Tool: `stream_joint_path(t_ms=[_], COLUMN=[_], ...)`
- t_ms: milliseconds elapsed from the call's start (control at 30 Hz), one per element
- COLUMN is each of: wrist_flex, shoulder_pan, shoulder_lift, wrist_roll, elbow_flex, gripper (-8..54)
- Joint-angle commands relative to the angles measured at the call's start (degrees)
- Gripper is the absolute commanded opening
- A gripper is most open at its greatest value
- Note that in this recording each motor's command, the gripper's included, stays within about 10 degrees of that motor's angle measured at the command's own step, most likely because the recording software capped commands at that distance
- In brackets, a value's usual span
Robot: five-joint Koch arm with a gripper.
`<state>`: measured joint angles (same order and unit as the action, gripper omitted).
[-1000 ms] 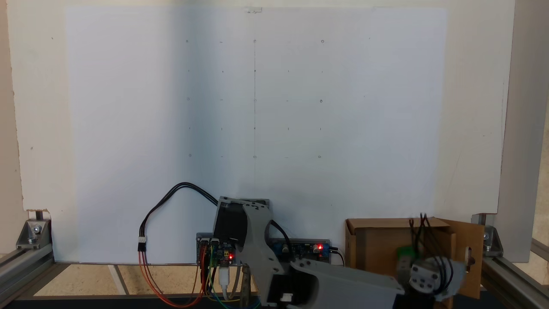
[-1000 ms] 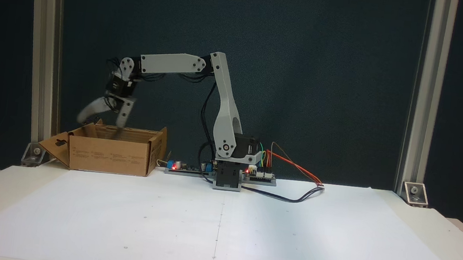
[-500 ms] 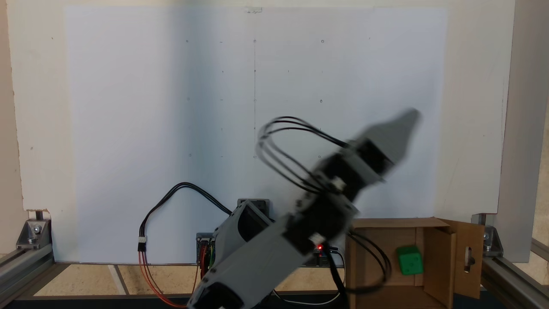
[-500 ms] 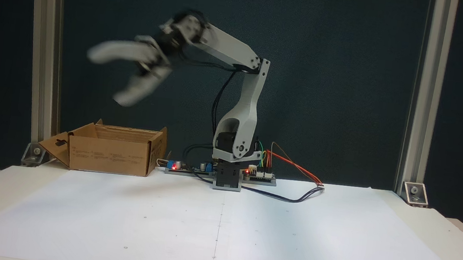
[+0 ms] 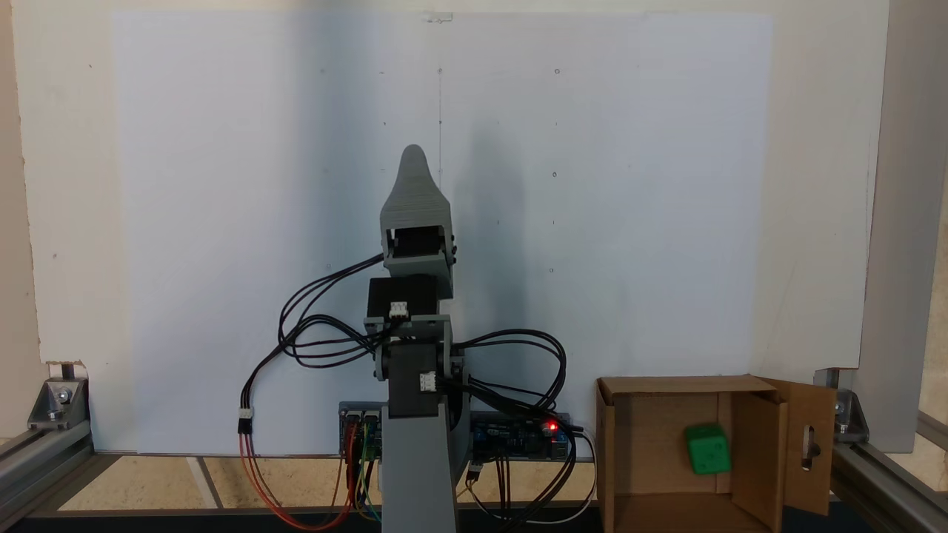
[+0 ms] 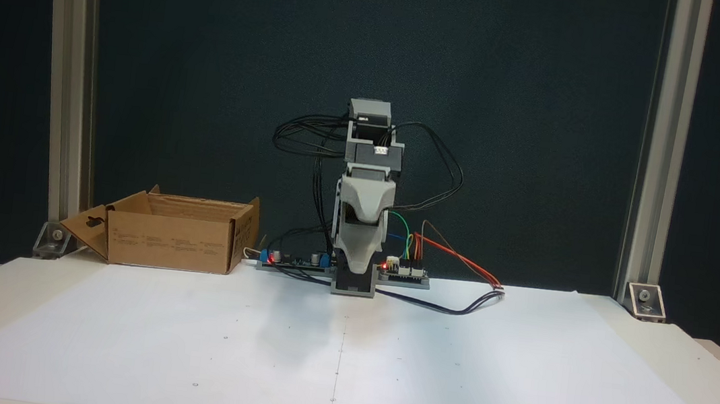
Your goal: Grasp a green dice and put it in the bin.
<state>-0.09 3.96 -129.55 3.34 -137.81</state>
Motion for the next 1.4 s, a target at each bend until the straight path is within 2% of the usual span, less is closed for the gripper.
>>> stream_joint_path(t_ms=[0,300,467,1000,1367], wrist_flex=[-9.2,-31.8,-43.7,-80.0,-87.2], shoulder_pan=[-0.4,-0.4,-1.7,-6.1,-6.0], shoulder_lift=[-6.3,-6.3,-6.4,-6.3,-6.3], wrist_roll=[-2.5,-1.9,3.6,3.3,3.2], elbow_flex=[-0.1,-7.6,-13.9,-23.9,-41.0], gripper=[43.7,42.9,41.5,41.5,43.2])
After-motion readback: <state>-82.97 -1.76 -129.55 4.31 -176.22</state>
